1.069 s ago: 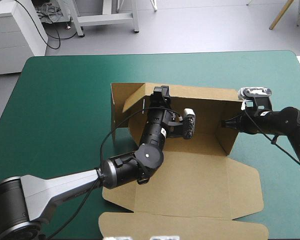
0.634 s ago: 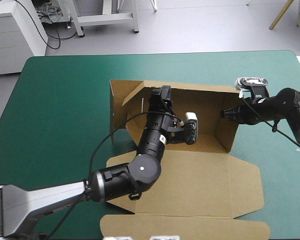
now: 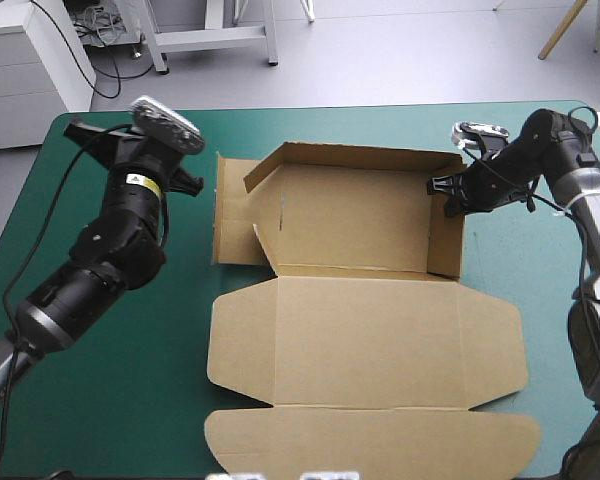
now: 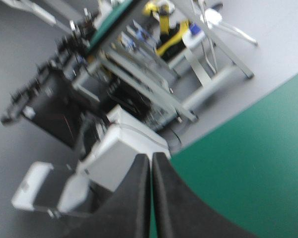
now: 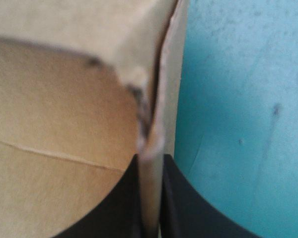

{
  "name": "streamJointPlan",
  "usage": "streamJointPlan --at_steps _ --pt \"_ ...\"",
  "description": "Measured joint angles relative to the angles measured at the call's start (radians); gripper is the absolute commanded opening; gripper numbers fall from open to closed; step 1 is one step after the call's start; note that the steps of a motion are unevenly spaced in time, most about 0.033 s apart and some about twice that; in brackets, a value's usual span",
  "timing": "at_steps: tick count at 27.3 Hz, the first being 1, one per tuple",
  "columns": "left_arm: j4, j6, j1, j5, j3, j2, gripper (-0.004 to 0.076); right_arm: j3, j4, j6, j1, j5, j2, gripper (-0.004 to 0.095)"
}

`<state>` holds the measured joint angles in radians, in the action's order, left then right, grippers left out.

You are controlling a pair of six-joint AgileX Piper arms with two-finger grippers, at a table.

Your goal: Fold the box

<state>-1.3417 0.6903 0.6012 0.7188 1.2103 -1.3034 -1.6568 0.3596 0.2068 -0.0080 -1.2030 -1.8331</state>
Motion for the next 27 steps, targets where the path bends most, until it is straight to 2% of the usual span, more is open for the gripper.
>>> streamJointPlan --at_steps 2,4,5,7,16,22,27 --pt "0.259 -0.031 -0.133 -0.007 0.0 0.0 -0.0003 -0.05 -0.019 0.0 0.034 0.041 -0.059 0.0175" --pt "0.47 -0.128 -0.246 -0.006 0.0 0.0 -0.0003 -0.077 -0.065 -0.017 0.082 0.091 -0.105 0.0356" --pt "0.582 -0.194 -0.299 -0.003 0.0 0.0 -0.0003 -0.081 -0.107 -0.049 0.101 0.106 -0.119 0.0416" --pt "0.716 -0.275 -0.36 -0.003 0.0 0.0 -0.0003 -0.084 -0.135 -0.07 0.118 0.112 -0.13 0.0496" --pt "1.243 -0.598 -0.632 0.013 0.0 -0.004 -0.0003 -0.242 -0.171 -0.082 0.129 -0.002 -0.117 0.0509" --pt "1.465 -0.734 -0.764 0.031 0.0 -0.004 -0.0003 -0.269 -0.179 -0.05 0.129 -0.02 -0.02 0.0508" --pt "1.608 -0.83 -0.796 0.073 0.0 -0.004 -0.0003 -0.266 -0.23 -0.055 0.129 -0.028 0.017 0.0509"
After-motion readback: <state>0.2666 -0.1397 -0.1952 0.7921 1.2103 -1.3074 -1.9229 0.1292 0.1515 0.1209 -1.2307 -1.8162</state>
